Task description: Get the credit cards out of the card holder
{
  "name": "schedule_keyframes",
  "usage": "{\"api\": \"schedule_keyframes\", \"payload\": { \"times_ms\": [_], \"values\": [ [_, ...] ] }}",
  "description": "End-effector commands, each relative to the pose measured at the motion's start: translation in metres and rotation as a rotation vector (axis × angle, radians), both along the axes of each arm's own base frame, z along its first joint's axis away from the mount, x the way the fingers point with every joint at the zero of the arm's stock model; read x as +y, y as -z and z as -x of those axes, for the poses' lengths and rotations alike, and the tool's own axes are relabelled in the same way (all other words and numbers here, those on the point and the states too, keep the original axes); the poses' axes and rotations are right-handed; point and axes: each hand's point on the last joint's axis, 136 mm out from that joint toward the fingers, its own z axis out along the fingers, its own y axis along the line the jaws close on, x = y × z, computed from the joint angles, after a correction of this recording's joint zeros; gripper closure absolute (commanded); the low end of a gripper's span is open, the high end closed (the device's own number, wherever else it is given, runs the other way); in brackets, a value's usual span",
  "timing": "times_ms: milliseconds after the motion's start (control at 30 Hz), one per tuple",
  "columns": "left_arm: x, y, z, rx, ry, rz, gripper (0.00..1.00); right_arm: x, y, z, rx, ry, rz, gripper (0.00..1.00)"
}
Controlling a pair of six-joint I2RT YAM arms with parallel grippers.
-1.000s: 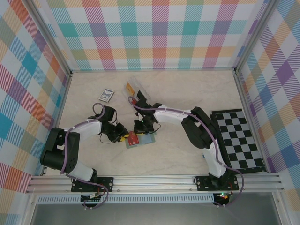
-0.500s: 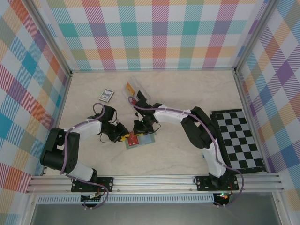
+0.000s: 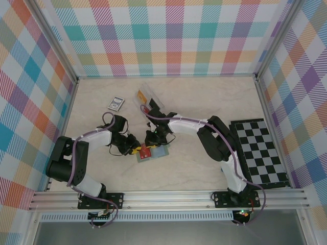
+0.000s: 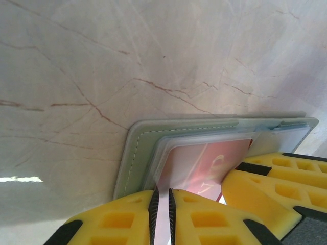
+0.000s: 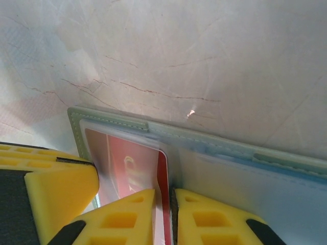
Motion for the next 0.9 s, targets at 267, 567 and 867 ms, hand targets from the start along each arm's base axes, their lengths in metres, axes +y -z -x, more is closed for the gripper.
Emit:
{"api": "schedule_keyframes", "payload": {
  "times_ms": [267,567,867],
  "values": [
    [0.011,0.012,0.012,0.052,0.025,-0.086,0.83,-0.002,0.002,0.005,0.024,-0.007,-0.04,0.88],
    [0.013,0.01,0.012,0.046,0.035,-0.1,0.83,-0.02,0.004,0.001,-0.004,0.028,0.023,0.91],
    [0.007,0.002,0.009,0.018,0.052,-0.064,0.84,-0.029,0.01,0.0,-0.004,0.049,0.065,0.92]
  ]
}}
